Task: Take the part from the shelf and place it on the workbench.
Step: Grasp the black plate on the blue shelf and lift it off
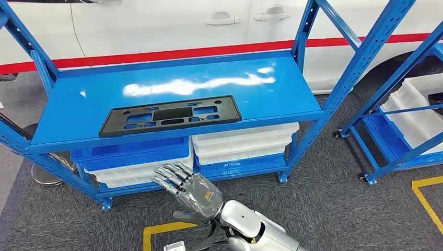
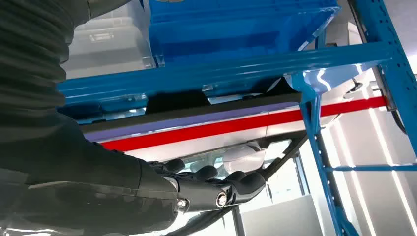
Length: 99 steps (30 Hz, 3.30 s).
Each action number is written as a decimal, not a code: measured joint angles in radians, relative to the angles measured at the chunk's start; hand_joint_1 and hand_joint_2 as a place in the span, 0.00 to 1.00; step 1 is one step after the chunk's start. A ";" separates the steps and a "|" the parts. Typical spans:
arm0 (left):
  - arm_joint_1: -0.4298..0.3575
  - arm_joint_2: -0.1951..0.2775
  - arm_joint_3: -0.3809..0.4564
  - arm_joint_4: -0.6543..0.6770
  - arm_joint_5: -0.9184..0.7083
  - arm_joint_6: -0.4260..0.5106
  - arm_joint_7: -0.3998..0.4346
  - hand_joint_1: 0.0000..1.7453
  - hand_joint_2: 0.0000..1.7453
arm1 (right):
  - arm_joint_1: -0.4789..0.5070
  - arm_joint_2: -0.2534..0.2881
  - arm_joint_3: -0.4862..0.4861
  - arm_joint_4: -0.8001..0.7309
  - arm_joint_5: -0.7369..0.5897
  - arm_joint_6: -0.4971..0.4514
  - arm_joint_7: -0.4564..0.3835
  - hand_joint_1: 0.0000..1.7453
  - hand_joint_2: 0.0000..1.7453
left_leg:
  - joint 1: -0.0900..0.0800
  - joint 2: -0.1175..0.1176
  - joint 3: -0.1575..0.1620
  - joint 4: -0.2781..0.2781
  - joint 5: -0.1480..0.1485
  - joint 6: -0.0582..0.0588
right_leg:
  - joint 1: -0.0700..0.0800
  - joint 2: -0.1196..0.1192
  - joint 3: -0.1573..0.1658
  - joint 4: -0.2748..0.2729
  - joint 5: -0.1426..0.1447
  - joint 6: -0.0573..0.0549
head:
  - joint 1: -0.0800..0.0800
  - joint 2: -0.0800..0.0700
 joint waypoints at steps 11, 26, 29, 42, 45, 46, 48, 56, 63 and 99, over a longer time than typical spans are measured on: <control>0.039 -0.086 0.168 -0.122 0.036 0.014 0.029 0.00 0.00 | 0.058 -0.008 -0.084 -0.002 0.078 -0.030 0.051 0.00 1.00 | -0.010 0.001 0.038 -0.004 -0.042 -0.023 | 0.018 0.001 0.094 -0.263 0.158 -0.046 | 0.000 0.000; 0.020 -0.098 0.331 -0.137 -0.121 0.012 0.002 0.00 0.00 | 0.093 0.005 -0.162 -0.023 0.166 -0.073 0.051 0.00 1.00 | 0.002 0.001 -0.035 0.018 0.019 -0.033 | 0.008 0.004 0.185 -0.274 0.084 -0.022 | 0.000 0.000; 0.018 -0.099 0.349 -0.137 -0.132 0.012 0.002 0.00 0.00 | 0.094 0.007 -0.169 -0.030 0.172 -0.077 0.053 0.00 1.00 | 0.004 0.001 -0.024 0.011 0.014 -0.013 | 0.004 0.002 0.155 -0.203 0.045 -0.008 | 0.000 0.000; 0.004 -0.104 0.418 -0.138 -0.189 -0.003 0.000 0.00 0.00 | 0.105 0.006 -0.207 -0.039 0.244 -0.075 0.084 0.00 1.00 | -0.011 0.001 0.046 -0.001 -0.050 -0.027 | 0.016 0.003 0.101 -0.254 0.146 -0.047 | 0.000 0.000; 0.001 -0.106 0.428 -0.139 -0.206 -0.007 0.000 0.00 0.00 | 0.109 0.011 -0.215 -0.048 0.276 -0.050 0.095 0.00 1.00 | -0.011 0.002 0.025 0.070 -0.091 -0.040 | 0.006 0.002 0.130 -0.277 0.140 -0.058 | -0.001 0.000; 0.001 -0.107 0.432 -0.139 -0.211 -0.009 -0.001 0.00 0.00 | 0.110 0.013 -0.216 -0.049 0.283 -0.043 0.098 0.00 1.00 | -0.009 0.003 -0.009 0.135 -0.118 -0.044 | 0.006 0.001 0.137 -0.279 0.135 -0.061 | -0.001 0.000; 0.001 -0.107 0.441 -0.139 -0.219 -0.012 -0.001 0.00 0.00 | 0.111 0.014 -0.216 -0.045 0.287 -0.033 0.098 0.00 1.00 | -0.006 0.003 -0.091 0.265 -0.156 -0.050 | 0.006 0.000 0.147 -0.279 0.126 -0.062 | -0.001 0.000; -0.005 -0.107 0.456 -0.139 -0.243 -0.018 -0.012 0.00 0.00 | 0.097 0.030 -0.216 -0.001 0.283 -0.021 0.084 0.00 1.00 | -0.006 0.003 -0.037 0.018 0.024 -0.036 | 0.014 0.003 0.197 -0.275 0.077 -0.035 | -0.001 0.000; -0.015 -0.107 0.470 -0.139 -0.263 -0.021 -0.027 0.00 0.00 | 0.070 0.046 -0.200 0.056 0.285 -0.015 0.083 0.00 1.00 | -0.003 0.001 -0.021 0.009 0.010 0.000 | 0.007 -0.001 0.056 -0.023 -0.032 -0.007 | 0.000 0.000; -0.052 -0.106 0.478 -0.102 -0.334 -0.016 -0.068 0.00 0.00 | -0.071 0.161 -0.188 0.358 0.295 0.087 0.181 1.00 1.00 | 0.002 -0.002 -0.020 0.000 0.022 -0.018 | 0.008 0.000 0.087 -0.195 0.123 -0.028 | 0.000 0.000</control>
